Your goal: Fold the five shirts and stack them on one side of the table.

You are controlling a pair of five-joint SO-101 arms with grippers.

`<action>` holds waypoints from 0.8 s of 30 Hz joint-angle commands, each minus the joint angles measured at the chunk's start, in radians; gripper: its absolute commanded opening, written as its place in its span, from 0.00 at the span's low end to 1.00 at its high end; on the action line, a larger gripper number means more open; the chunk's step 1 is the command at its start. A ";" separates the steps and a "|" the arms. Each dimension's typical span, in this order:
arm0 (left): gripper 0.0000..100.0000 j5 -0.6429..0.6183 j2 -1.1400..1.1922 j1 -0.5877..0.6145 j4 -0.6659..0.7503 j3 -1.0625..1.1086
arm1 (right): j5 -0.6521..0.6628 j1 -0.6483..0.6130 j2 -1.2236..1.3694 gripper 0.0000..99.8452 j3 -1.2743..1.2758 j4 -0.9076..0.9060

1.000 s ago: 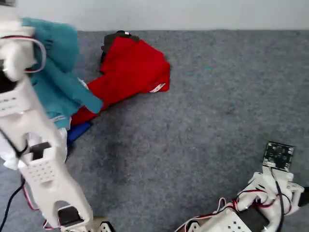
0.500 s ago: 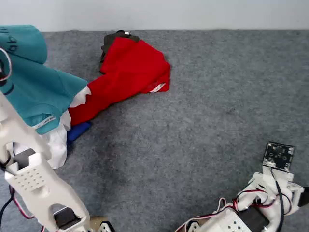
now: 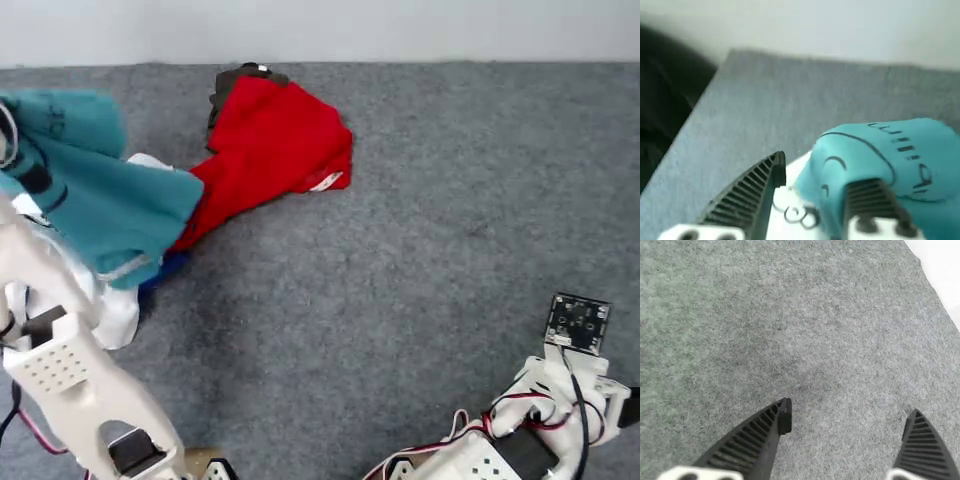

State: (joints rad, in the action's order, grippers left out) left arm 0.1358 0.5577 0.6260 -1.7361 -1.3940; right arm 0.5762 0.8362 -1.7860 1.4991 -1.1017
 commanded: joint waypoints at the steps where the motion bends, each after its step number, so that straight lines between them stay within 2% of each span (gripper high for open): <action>1: 0.20 -0.008 -0.008 0.055 -0.020 0.119 | 0.011 0.004 -0.005 0.36 -0.005 -0.001; 5: 0.25 -0.008 -0.009 0.100 -0.020 0.211 | 0.011 0.004 -0.005 0.36 -0.005 -0.001; 8: 0.33 -0.008 -0.008 0.146 -0.021 0.275 | 0.011 0.004 -0.005 0.36 -0.005 -0.001; 11: 0.40 0.048 -0.008 0.180 -0.020 0.409 | 0.011 0.004 -0.005 0.36 -0.005 -0.001; 13: 0.40 0.078 -0.009 0.184 -0.020 0.483 | 0.012 0.004 -0.005 0.36 -0.005 -0.001; 19: 0.40 0.074 -0.058 0.184 -0.020 0.503 | 0.012 0.004 -0.005 0.36 -0.003 -0.001; 21: 0.40 0.020 -0.127 0.193 -0.020 0.496 | 0.012 0.004 -0.005 0.36 0.014 -0.001; 24: 0.40 -0.135 -0.272 0.187 -0.018 0.503 | 0.012 0.004 -0.005 0.36 0.043 -0.001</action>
State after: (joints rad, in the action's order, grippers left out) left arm 0.1281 0.4703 0.8147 -1.7361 -0.8907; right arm 0.5762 0.8362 -1.7845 1.5344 -1.1017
